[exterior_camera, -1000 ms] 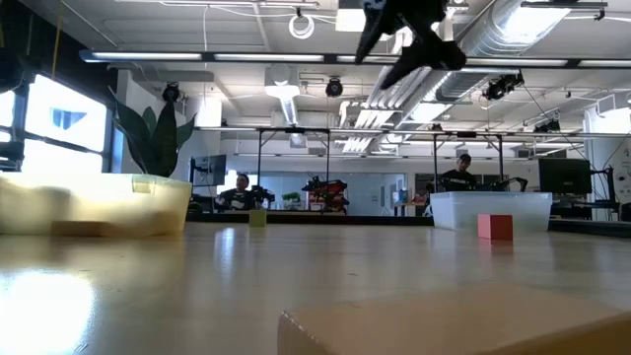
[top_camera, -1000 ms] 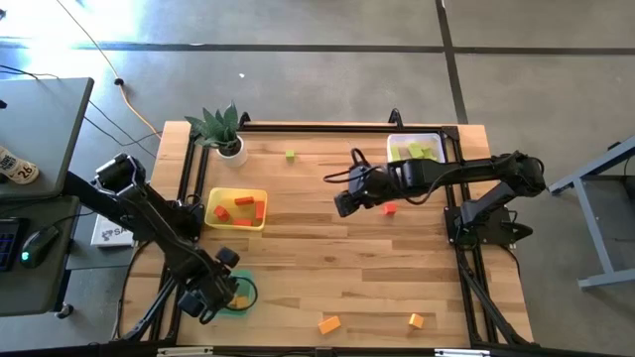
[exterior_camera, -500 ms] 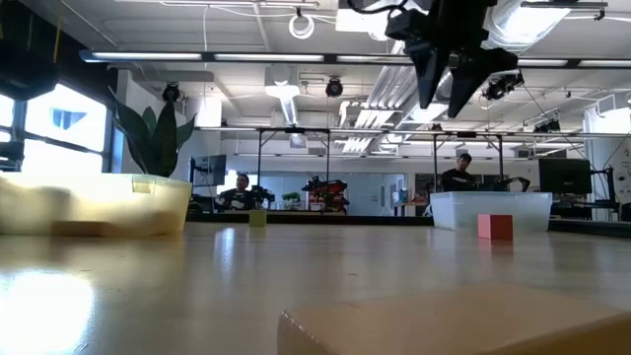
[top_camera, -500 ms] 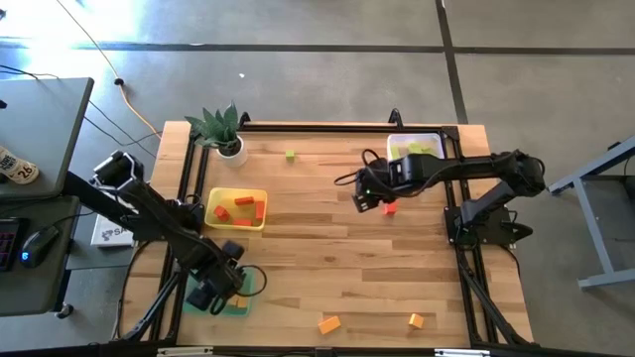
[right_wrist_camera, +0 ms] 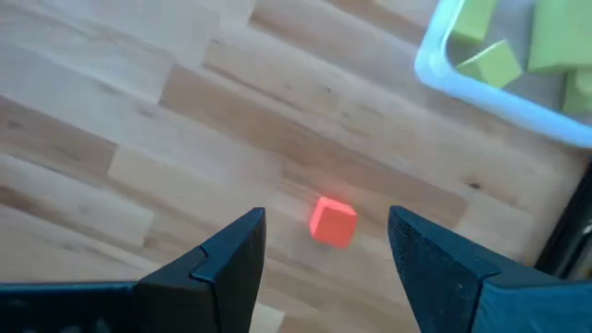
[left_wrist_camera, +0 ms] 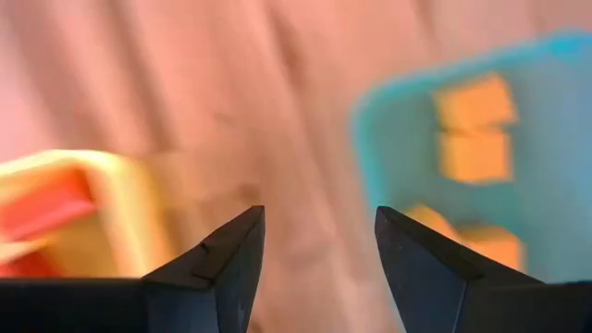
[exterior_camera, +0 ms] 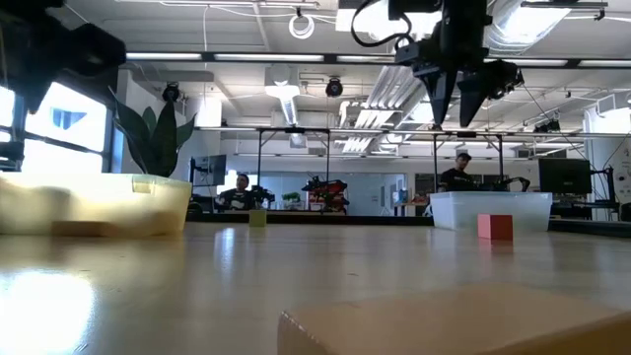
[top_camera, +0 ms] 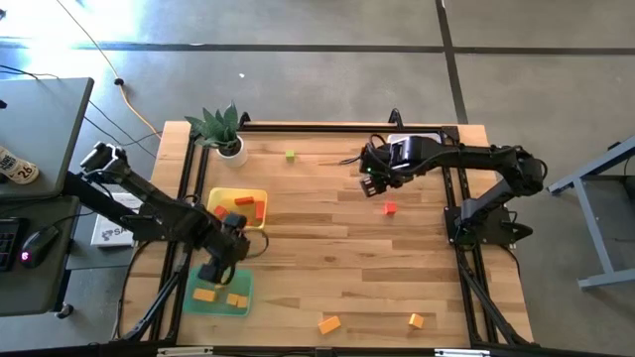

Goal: Sort & place blocks by color
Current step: Put the orange block into the yellow bin

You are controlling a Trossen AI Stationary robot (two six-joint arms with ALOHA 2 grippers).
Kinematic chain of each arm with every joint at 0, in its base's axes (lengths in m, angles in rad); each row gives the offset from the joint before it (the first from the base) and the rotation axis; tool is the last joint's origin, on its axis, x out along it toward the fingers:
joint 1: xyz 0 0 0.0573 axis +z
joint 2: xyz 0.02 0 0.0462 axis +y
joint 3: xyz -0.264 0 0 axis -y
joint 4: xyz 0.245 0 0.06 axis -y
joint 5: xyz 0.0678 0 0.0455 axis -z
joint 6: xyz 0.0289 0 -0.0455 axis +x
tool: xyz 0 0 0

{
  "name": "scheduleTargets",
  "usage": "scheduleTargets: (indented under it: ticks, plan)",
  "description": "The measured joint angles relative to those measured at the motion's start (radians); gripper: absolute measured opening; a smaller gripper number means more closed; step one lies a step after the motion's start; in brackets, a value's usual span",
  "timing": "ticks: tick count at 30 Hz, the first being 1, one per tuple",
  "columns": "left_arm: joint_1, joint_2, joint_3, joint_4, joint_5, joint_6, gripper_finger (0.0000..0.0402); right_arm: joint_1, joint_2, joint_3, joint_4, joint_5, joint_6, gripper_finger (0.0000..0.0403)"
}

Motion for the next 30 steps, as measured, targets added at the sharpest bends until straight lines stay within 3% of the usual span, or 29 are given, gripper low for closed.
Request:
scheduleTargets:
  ticks: [7, 13, 23, 30]
  plan:
    - [0.162, -0.074, 0.0, 0.014, -0.269, 0.038, 0.0195, -0.048, 0.0, 0.0, -0.015, 0.073, -0.139, 0.0215]
    - [0.296, -0.099, 0.001, 0.077, -0.455, 0.045, 0.0195, -0.08, 0.0, 0.0, -0.027, 0.068, -0.174, 0.0215]
    - [0.442, -0.092, 0.001, 0.266, -0.432, 0.161, 0.0195, -0.124, 0.0, -0.117, -0.01, 0.059, -0.21, 0.0215]
    - [0.512, -0.092, 0.001, 0.32, -0.432, 0.192, 0.0195, -0.117, 0.0, -0.206, 0.096, -0.052, -0.178, 0.0215]
